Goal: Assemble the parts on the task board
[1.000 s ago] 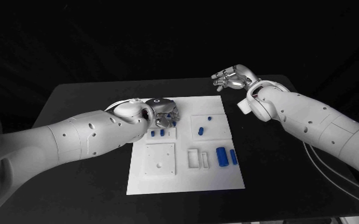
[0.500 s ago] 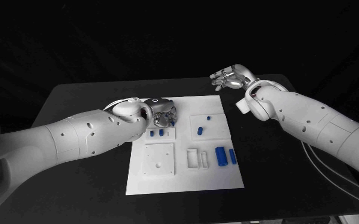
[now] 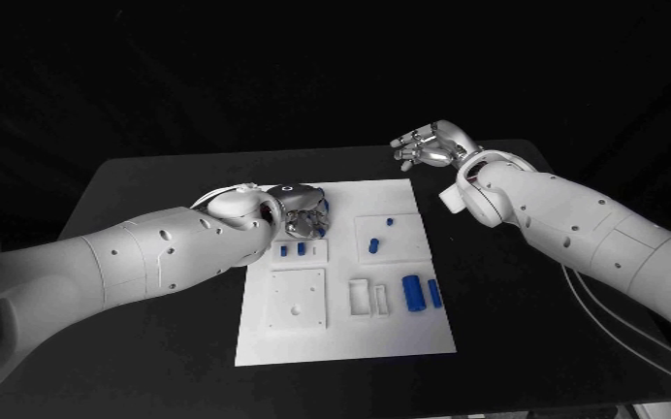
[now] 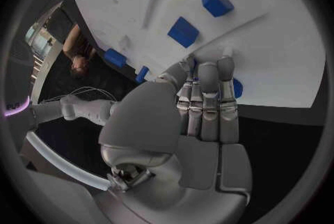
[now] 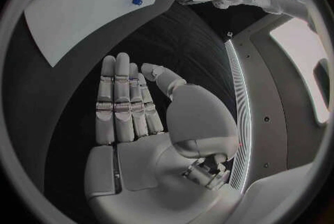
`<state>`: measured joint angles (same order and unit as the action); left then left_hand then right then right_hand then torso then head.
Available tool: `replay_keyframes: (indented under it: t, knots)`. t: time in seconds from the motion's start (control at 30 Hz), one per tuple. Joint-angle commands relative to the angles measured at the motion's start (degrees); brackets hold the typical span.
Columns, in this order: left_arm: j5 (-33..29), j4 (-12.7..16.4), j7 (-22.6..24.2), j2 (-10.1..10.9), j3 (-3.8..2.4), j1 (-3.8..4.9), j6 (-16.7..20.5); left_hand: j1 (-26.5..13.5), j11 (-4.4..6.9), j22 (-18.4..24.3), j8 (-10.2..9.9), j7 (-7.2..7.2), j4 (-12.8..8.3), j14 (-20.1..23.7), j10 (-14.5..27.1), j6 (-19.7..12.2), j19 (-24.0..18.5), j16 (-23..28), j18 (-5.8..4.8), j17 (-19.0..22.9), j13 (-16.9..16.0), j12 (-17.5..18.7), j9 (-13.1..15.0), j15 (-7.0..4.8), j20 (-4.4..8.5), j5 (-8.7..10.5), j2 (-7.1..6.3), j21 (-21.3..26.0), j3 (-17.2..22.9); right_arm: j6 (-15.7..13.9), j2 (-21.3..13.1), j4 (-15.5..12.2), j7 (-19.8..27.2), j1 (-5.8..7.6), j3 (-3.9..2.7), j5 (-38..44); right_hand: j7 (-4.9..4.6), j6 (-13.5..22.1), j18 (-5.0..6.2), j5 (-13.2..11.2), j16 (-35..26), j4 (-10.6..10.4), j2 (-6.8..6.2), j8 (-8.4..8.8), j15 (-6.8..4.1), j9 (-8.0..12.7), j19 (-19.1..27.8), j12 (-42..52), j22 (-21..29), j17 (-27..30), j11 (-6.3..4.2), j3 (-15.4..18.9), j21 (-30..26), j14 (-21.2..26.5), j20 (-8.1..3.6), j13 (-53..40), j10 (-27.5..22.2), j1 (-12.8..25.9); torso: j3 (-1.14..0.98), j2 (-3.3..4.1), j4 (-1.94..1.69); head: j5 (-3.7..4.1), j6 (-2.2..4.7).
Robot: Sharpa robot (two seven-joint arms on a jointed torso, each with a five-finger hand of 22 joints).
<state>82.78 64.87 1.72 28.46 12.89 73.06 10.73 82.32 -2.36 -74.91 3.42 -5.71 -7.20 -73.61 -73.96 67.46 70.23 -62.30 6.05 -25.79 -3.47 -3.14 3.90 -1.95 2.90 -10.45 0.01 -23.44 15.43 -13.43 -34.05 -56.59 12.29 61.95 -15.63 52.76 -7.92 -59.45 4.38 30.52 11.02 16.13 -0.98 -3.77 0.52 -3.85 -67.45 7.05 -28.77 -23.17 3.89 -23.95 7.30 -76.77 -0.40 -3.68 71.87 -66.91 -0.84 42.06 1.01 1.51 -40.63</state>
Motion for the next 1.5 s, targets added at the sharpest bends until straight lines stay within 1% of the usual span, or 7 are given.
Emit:
replay_keyframes:
  t: [0.03,0.23,0.5,0.73,0.9,1.17,1.5]
  knots:
    - [-3.89,0.28,1.31,0.36,-0.07,-0.21,1.05,-0.11,-0.24,-1.26,0.20,-0.11,-0.28,-0.37,0.01,-0.02,0.46,0.08,0.31,-0.07,0.00,-0.24,0.00,-0.08,0.18,-0.31,0.34,-0.42,-0.13,-0.45,0.12,-0.03,0.82,-0.01,-0.04,-0.43,-0.17,0.00,-0.75,0.19,-0.08,0.02,0.14,0.19,0.28,0.04,0.41,-0.21,0.05,0.07,0.11,0.15,0.15,0.16,-0.07,0.07,0.24,0.44,0.06,0.00,0.05,0.06,0.08]
    - [-6.37,0.70,1.32,1.01,-0.87,-0.23,1.32,-0.27,-0.40,-1.24,0.21,-0.20,-0.32,-0.42,0.50,-0.40,0.46,0.22,0.24,-0.09,0.00,-0.24,-0.03,-0.03,0.19,-0.05,0.40,-0.51,-0.04,-0.44,0.25,0.13,0.87,-0.01,-0.04,-0.45,-0.17,-0.02,-0.76,0.26,-0.06,0.00,0.16,0.18,0.28,0.04,0.43,-0.21,0.17,0.07,0.11,0.13,0.24,0.16,-0.06,0.06,0.26,0.51,-0.02,-0.08,0.00,0.02,0.14]
    - [-8.39,2.53,0.81,2.43,-3.40,-0.22,0.72,-0.52,-0.40,-1.19,0.20,-0.18,-0.34,-0.50,0.62,-0.53,0.49,0.36,0.24,-0.13,0.01,-0.23,-0.03,-0.03,0.17,0.09,0.23,-0.54,-0.10,-0.38,0.32,0.15,0.94,-0.01,-0.04,-0.46,-0.16,-0.03,-0.74,0.28,-0.04,0.01,0.23,0.18,0.27,0.04,0.42,-0.21,0.26,0.07,0.10,0.10,0.36,0.15,-0.08,0.06,0.27,0.52,0.06,-0.11,-0.18,-0.42,0.35]
    - [-8.77,5.53,-0.13,5.30,-4.72,-0.13,-1.41,-0.44,-0.38,-1.17,0.21,-0.17,-0.44,-0.53,0.58,-0.48,0.50,0.42,0.24,-0.16,0.00,-0.23,-0.02,-0.04,0.18,0.26,0.14,-0.51,-0.16,-0.39,0.08,0.28,0.91,-0.01,-0.04,-0.46,-0.15,-0.07,-0.75,0.27,0.00,0.04,0.23,0.19,0.25,0.04,0.48,-0.19,0.39,0.06,0.09,0.03,0.56,0.14,-0.09,0.06,0.30,0.44,0.02,-0.02,-0.16,-0.56,0.26]
    - [-8.34,6.59,-0.69,7.35,-5.01,-0.01,-2.45,-0.25,-0.40,-1.20,0.21,-0.19,-0.59,-0.53,0.57,-0.45,0.49,0.47,0.25,-0.18,0.00,-0.24,-0.02,-0.03,0.18,0.26,0.10,-0.51,-0.16,-0.42,-0.13,0.42,0.87,-0.01,-0.04,-0.46,-0.15,-0.07,-0.75,0.27,0.00,0.04,0.23,0.19,0.25,0.04,0.48,-0.19,0.39,0.06,0.09,0.03,0.56,0.14,-0.09,0.06,0.30,0.44,-0.03,-0.03,-0.10,-0.83,0.25]
    - [-7.14,7.34,-0.86,9.66,-5.09,0.02,-3.06,-0.10,-0.42,-1.22,0.20,-0.19,-0.69,-0.51,0.60,-0.44,0.47,0.52,0.27,-0.19,0.00,-0.24,-0.03,-0.03,0.19,0.29,0.05,-0.53,-0.19,-0.38,-0.22,0.45,0.82,-0.01,-0.04,-0.46,-0.16,-0.06,-0.76,0.21,0.00,0.04,0.19,0.19,0.26,0.04,0.59,-0.20,0.51,0.07,0.10,0.00,0.74,0.17,-0.09,0.06,0.27,0.36,0.00,0.02,-0.07,-0.87,0.18]
    - [-5.86,6.48,-1.22,10.00,-5.08,0.02,-4.66,0.04,-0.43,-1.23,0.21,-0.20,-0.72,-0.59,0.62,-0.37,0.47,0.54,0.30,-0.24,0.00,-0.23,-0.04,-0.01,0.18,0.39,0.09,-0.62,-0.29,-0.31,-0.15,0.44,0.77,-0.01,-0.04,-0.46,-0.16,-0.06,-0.76,0.21,0.00,0.04,0.19,0.19,0.26,0.04,0.59,-0.20,0.51,0.07,0.10,0.00,0.74,0.17,-0.09,0.06,0.27,0.36,-0.02,0.02,0.00,-1.13,0.12]
